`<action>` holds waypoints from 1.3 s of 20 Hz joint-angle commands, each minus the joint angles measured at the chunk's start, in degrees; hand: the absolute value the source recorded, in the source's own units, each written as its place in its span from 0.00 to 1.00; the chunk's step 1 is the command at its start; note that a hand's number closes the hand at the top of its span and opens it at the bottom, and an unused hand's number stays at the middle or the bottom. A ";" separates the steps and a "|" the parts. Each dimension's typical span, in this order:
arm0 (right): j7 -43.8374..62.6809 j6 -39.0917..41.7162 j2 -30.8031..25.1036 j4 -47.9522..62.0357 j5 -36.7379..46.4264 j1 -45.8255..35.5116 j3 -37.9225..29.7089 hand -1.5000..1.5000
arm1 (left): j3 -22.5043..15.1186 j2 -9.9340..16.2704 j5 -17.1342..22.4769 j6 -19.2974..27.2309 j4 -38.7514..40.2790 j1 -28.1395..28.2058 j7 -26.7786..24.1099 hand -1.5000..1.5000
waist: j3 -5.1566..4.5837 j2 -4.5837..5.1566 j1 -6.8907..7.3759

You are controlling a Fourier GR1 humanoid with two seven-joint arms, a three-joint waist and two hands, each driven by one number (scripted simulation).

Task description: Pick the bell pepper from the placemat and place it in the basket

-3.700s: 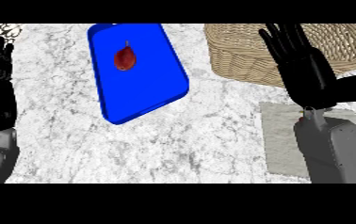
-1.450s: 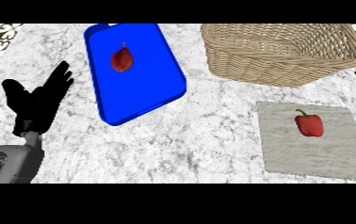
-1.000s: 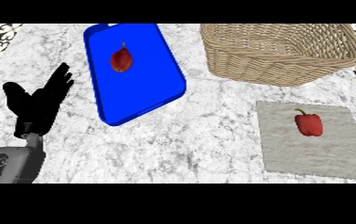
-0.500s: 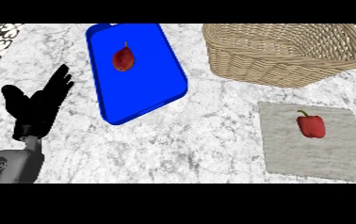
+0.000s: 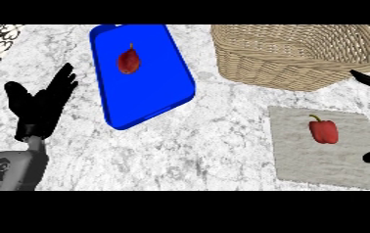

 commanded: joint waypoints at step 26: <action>-16.17 -4.66 3.47 19.24 15.47 -5.92 7.74 0.00 | 4.76 -2.87 -4.03 -4.50 -0.83 0.59 0.85 0.50 | 0.00 -0.07 -0.19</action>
